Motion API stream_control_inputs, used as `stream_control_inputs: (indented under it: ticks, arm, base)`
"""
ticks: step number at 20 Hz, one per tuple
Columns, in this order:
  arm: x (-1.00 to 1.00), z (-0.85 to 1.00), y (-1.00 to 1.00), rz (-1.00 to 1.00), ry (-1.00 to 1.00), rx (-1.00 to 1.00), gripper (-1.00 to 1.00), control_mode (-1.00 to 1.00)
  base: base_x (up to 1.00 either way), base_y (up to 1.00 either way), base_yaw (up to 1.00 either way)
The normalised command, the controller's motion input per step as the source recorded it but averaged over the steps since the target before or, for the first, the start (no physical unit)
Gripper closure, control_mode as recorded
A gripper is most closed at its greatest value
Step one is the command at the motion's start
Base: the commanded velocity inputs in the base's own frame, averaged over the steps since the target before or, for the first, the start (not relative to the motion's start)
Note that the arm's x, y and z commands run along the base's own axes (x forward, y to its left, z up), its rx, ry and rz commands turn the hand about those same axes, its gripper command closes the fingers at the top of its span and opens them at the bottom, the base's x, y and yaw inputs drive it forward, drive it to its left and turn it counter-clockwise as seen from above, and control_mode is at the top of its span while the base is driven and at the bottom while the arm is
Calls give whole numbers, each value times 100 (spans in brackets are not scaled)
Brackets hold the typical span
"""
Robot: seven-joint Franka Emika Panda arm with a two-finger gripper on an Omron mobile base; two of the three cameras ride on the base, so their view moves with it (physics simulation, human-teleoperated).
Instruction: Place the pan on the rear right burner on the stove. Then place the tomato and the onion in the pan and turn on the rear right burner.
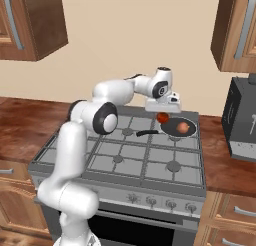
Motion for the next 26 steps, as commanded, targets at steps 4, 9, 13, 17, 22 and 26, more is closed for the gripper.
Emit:
stream_control_inputs:
  ticks: [4,9,13,17,22,26]
  arm:
    - [33,-27,-17,0,0,0,100,-100]
    - [31,-36,-7,0,0,0,100,-100]
    - [27,-30,-6,0,0,0,100,-100]
    - [16,-18,-8,0,0,0,100,-100]
    - [4,-15,-11,0,-1,0,100,-100]
    - [0,-21,-7,0,-3,0,100,-100]
  base:
    - [0,0,0]
    - [0,0,0]
    - [0,0,0]
    - [0,0,0]
    - [0,0,0]
    - [0,0,0]
